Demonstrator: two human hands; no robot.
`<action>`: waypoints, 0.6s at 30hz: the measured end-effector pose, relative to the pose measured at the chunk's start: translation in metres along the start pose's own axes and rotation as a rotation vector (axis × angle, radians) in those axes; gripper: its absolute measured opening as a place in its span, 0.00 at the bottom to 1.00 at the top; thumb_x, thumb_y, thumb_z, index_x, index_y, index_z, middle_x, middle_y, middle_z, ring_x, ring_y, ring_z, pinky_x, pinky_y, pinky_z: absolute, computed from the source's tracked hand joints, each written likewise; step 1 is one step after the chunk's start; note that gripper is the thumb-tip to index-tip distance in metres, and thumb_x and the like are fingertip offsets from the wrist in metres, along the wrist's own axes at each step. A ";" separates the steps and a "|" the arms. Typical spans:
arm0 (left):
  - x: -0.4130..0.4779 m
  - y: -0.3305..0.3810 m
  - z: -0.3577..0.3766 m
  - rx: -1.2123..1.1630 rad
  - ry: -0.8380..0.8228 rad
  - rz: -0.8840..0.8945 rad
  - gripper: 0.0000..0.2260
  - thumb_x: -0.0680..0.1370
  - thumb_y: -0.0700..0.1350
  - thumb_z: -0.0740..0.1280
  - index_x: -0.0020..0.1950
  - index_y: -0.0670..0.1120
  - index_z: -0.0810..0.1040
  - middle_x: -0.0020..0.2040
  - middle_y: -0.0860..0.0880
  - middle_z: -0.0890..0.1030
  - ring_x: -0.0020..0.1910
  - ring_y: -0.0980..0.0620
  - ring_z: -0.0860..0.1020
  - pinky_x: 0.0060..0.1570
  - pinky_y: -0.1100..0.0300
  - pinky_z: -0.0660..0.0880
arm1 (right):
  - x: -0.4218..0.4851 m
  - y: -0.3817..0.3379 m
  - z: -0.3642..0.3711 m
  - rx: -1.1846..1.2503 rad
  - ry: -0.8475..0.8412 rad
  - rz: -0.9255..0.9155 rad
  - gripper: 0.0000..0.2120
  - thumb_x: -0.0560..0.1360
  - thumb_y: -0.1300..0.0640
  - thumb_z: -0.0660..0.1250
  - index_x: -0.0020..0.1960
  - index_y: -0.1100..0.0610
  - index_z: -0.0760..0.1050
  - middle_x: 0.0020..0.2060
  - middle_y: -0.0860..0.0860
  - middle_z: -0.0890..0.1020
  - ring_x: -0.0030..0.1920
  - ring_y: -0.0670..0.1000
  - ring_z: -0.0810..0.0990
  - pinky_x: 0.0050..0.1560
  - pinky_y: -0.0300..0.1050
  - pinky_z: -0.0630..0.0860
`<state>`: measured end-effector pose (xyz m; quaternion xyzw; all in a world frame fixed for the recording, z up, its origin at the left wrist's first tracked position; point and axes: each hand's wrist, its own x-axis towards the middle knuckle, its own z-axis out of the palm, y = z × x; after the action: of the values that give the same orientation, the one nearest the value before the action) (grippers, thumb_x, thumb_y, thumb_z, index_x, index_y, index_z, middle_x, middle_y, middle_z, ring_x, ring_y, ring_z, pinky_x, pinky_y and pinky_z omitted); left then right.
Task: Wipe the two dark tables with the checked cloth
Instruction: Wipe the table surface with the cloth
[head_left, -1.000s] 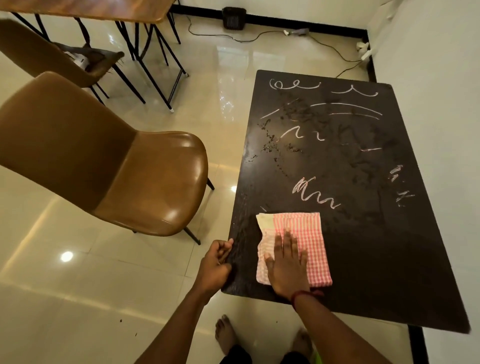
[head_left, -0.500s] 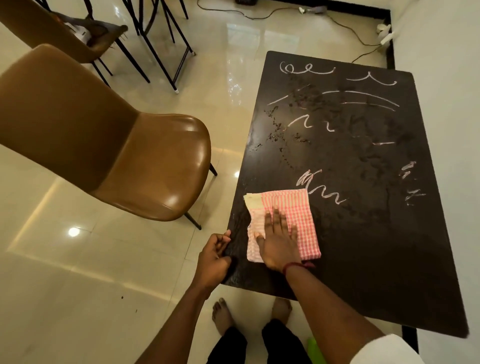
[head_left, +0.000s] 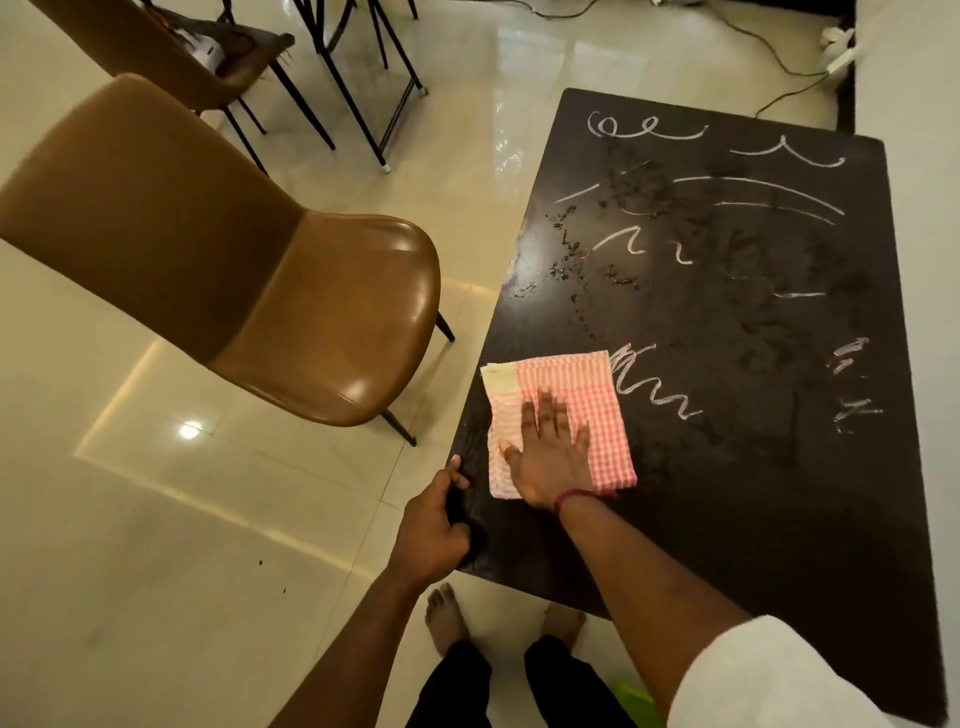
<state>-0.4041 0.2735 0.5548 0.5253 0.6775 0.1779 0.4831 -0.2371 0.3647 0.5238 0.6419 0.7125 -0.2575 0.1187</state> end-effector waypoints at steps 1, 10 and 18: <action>-0.001 -0.001 0.003 0.026 -0.005 0.003 0.20 0.70 0.34 0.66 0.58 0.49 0.71 0.73 0.60 0.63 0.53 0.60 0.77 0.36 0.74 0.72 | -0.009 0.001 0.006 -0.010 0.019 0.013 0.34 0.80 0.41 0.46 0.77 0.54 0.35 0.76 0.54 0.34 0.76 0.57 0.34 0.72 0.63 0.37; -0.001 -0.005 0.022 0.046 0.043 0.081 0.37 0.70 0.41 0.67 0.75 0.57 0.56 0.70 0.55 0.71 0.62 0.55 0.75 0.59 0.59 0.76 | -0.001 -0.033 0.008 -0.110 -0.036 -0.159 0.37 0.78 0.38 0.48 0.76 0.54 0.33 0.75 0.59 0.33 0.75 0.62 0.33 0.71 0.65 0.37; 0.005 -0.009 0.022 0.196 -0.030 0.014 0.35 0.68 0.50 0.68 0.73 0.55 0.58 0.76 0.50 0.64 0.69 0.49 0.70 0.63 0.50 0.74 | 0.007 -0.004 -0.006 -0.086 0.002 -0.054 0.36 0.79 0.39 0.47 0.77 0.55 0.34 0.75 0.57 0.33 0.75 0.61 0.34 0.72 0.65 0.38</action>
<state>-0.3905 0.2683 0.5351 0.5774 0.6807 0.1062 0.4382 -0.2413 0.3737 0.5260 0.6169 0.7402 -0.2291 0.1384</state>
